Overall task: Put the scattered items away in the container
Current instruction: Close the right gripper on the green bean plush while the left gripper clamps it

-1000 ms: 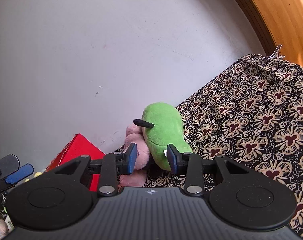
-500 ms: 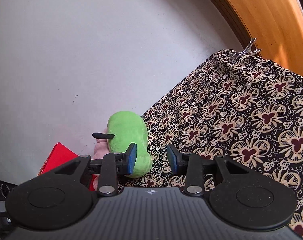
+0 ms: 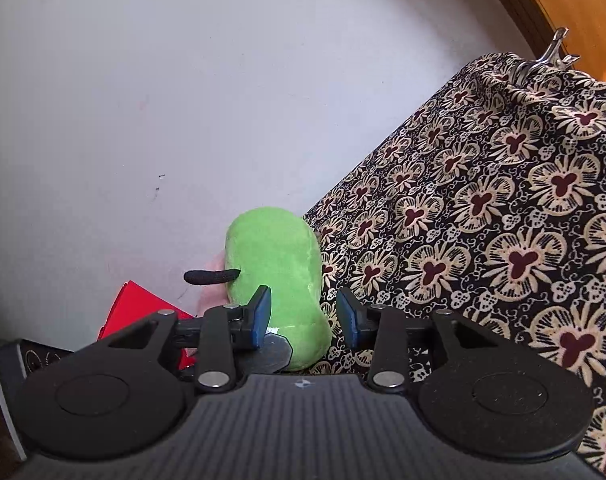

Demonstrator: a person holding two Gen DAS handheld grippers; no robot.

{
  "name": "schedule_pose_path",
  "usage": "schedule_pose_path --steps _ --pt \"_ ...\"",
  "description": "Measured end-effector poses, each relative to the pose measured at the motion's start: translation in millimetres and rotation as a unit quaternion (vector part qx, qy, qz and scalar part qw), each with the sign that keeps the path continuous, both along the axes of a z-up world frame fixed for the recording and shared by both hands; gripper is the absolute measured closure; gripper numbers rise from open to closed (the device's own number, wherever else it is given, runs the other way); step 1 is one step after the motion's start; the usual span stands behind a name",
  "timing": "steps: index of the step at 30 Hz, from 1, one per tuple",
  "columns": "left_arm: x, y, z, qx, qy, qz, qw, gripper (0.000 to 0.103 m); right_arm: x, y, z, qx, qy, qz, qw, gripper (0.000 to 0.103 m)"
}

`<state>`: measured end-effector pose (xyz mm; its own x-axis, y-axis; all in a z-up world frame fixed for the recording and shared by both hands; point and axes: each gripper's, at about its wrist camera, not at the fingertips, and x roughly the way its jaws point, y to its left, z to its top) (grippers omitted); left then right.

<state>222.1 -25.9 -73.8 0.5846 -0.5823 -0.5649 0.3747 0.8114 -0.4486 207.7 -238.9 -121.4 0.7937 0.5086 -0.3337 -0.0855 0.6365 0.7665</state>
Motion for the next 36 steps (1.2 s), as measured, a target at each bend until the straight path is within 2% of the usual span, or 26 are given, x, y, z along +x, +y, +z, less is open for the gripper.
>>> schedule_pose_path --steps 3,6,7,13,16,20,22,27,30,36 --pt "-1.0 -3.6 -2.2 0.008 -0.017 -0.008 0.9998 0.021 12.1 9.1 -4.7 0.007 -0.006 0.018 1.000 0.059" --pt "-4.4 -9.2 -9.2 0.036 -0.038 -0.009 0.9986 0.023 11.1 12.7 -12.9 0.033 -0.015 0.028 0.999 0.061" --pt "-3.5 -9.6 -9.9 0.031 -0.035 -0.014 0.9988 0.026 11.8 11.5 -14.2 0.043 -0.016 0.030 0.999 0.065" --pt "-1.4 -1.1 -11.0 0.012 -0.033 0.003 0.9994 0.035 10.1 15.8 -10.2 0.030 -0.027 0.035 0.999 0.068" --pt "-10.5 -6.0 -9.0 0.034 -0.056 0.004 0.9978 0.036 8.2 11.4 -12.5 0.045 -0.035 0.031 0.998 0.073" --pt "-25.6 -25.4 -4.5 0.075 -0.102 -0.024 0.9916 0.036 3.7 1.6 -16.7 0.072 -0.045 0.005 0.996 0.077" --pt "-23.6 -26.5 -4.9 0.079 -0.099 -0.030 0.9916 0.035 3.5 0.7 -16.2 0.070 -0.044 0.000 0.997 0.077" --pt "-5.6 -8.4 -10.0 0.034 -0.052 -0.005 0.9981 0.031 9.3 13.0 -11.8 0.031 -0.033 0.026 0.999 0.073" --pt "-8.7 -8.4 -8.7 0.034 -0.053 -0.009 0.9980 0.026 9.3 12.6 -13.8 0.033 -0.025 0.029 0.999 0.071" --pt "-16.6 -9.8 -8.3 0.041 -0.064 -0.008 0.9971 0.026 7.3 8.7 -19.3 0.044 -0.017 0.020 0.999 0.064"
